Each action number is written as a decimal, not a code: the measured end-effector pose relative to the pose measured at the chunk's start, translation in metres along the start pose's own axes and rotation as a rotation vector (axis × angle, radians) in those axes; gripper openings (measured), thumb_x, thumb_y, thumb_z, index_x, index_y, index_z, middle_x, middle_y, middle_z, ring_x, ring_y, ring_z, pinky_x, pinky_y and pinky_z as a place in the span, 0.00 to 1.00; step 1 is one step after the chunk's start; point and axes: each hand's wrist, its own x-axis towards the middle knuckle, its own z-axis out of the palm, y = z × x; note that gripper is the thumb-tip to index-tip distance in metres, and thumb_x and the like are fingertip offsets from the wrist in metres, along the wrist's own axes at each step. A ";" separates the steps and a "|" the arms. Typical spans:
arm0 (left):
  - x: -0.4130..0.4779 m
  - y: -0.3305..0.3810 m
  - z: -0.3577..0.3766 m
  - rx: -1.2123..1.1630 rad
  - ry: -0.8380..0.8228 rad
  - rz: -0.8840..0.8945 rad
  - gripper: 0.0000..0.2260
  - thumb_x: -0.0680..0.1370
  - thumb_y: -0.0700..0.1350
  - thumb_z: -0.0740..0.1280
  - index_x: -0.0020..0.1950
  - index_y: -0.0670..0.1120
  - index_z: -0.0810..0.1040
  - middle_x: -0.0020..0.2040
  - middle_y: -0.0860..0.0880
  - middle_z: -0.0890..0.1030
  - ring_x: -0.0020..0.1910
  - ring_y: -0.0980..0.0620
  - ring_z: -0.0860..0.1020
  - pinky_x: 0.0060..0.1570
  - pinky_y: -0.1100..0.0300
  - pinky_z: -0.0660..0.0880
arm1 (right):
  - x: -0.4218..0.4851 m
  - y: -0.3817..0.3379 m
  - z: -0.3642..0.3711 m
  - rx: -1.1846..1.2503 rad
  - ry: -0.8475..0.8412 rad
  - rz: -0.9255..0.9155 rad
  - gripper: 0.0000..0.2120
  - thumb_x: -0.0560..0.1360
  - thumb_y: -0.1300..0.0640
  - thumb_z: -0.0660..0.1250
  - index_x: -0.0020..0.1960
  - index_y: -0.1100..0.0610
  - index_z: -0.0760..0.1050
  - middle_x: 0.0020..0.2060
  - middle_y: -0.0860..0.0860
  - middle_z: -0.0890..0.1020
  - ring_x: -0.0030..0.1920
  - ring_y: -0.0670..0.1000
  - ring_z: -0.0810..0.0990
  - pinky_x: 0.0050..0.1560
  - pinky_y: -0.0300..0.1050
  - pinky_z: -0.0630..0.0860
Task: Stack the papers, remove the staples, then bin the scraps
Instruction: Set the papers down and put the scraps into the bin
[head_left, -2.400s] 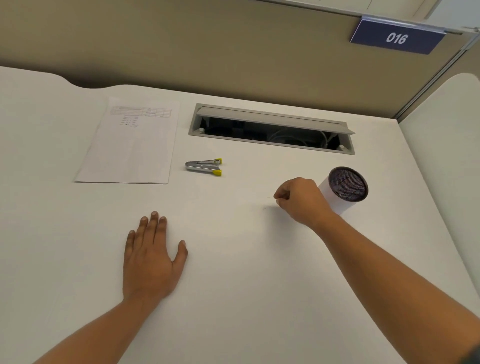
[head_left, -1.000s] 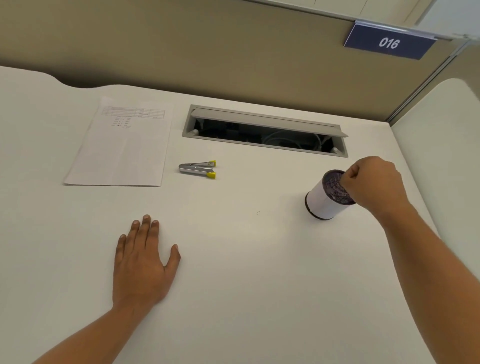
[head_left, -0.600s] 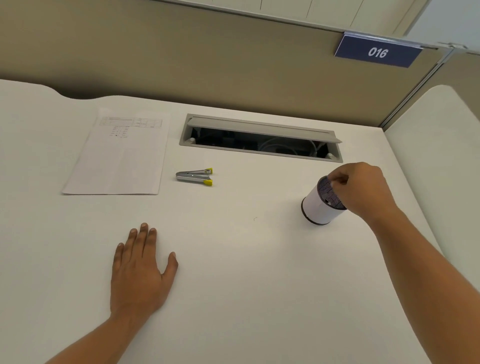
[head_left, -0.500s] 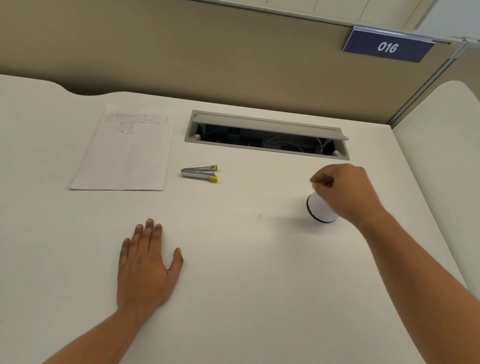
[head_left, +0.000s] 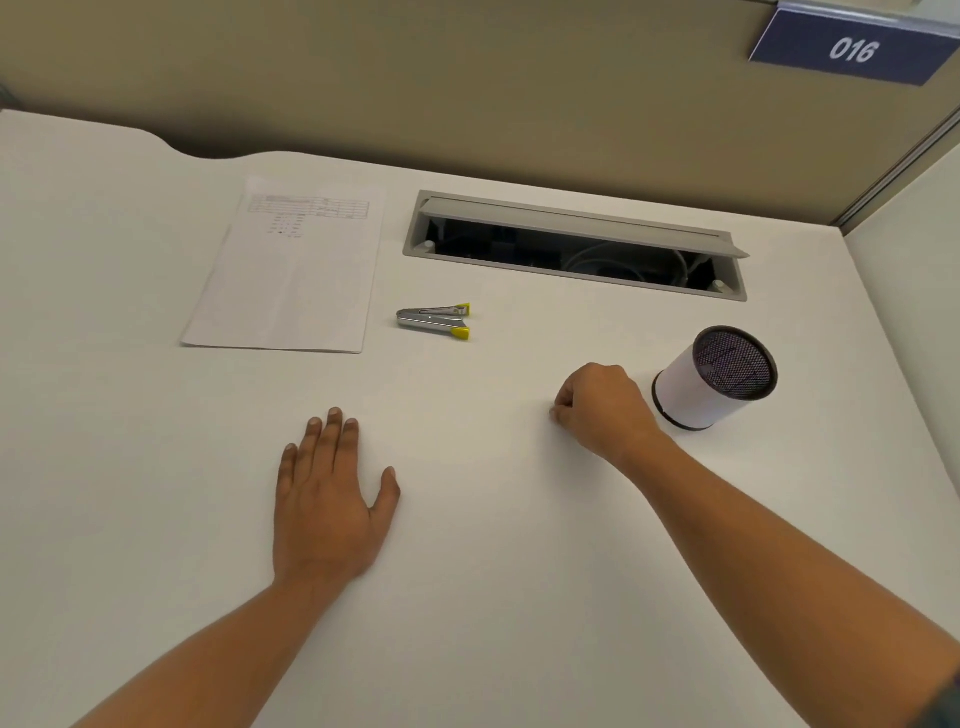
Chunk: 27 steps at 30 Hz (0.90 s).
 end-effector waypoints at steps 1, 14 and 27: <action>0.000 0.000 0.000 0.001 0.000 0.000 0.33 0.77 0.60 0.53 0.76 0.42 0.65 0.78 0.45 0.64 0.79 0.46 0.59 0.77 0.46 0.55 | 0.001 -0.001 0.001 -0.021 0.000 0.004 0.06 0.72 0.54 0.71 0.43 0.57 0.81 0.39 0.54 0.84 0.41 0.57 0.82 0.43 0.47 0.80; 0.000 -0.001 0.000 0.001 -0.002 -0.008 0.33 0.77 0.61 0.52 0.77 0.43 0.63 0.79 0.46 0.62 0.79 0.47 0.58 0.77 0.47 0.53 | 0.011 -0.016 -0.007 -0.109 -0.066 0.030 0.05 0.70 0.60 0.69 0.45 0.60 0.78 0.41 0.56 0.82 0.40 0.58 0.81 0.43 0.49 0.82; -0.001 -0.002 0.000 0.009 -0.011 -0.006 0.34 0.76 0.61 0.52 0.76 0.43 0.65 0.79 0.45 0.64 0.79 0.46 0.59 0.77 0.47 0.54 | -0.052 0.024 -0.111 0.163 0.238 0.110 0.09 0.73 0.57 0.65 0.35 0.57 0.79 0.31 0.51 0.83 0.35 0.54 0.82 0.35 0.48 0.80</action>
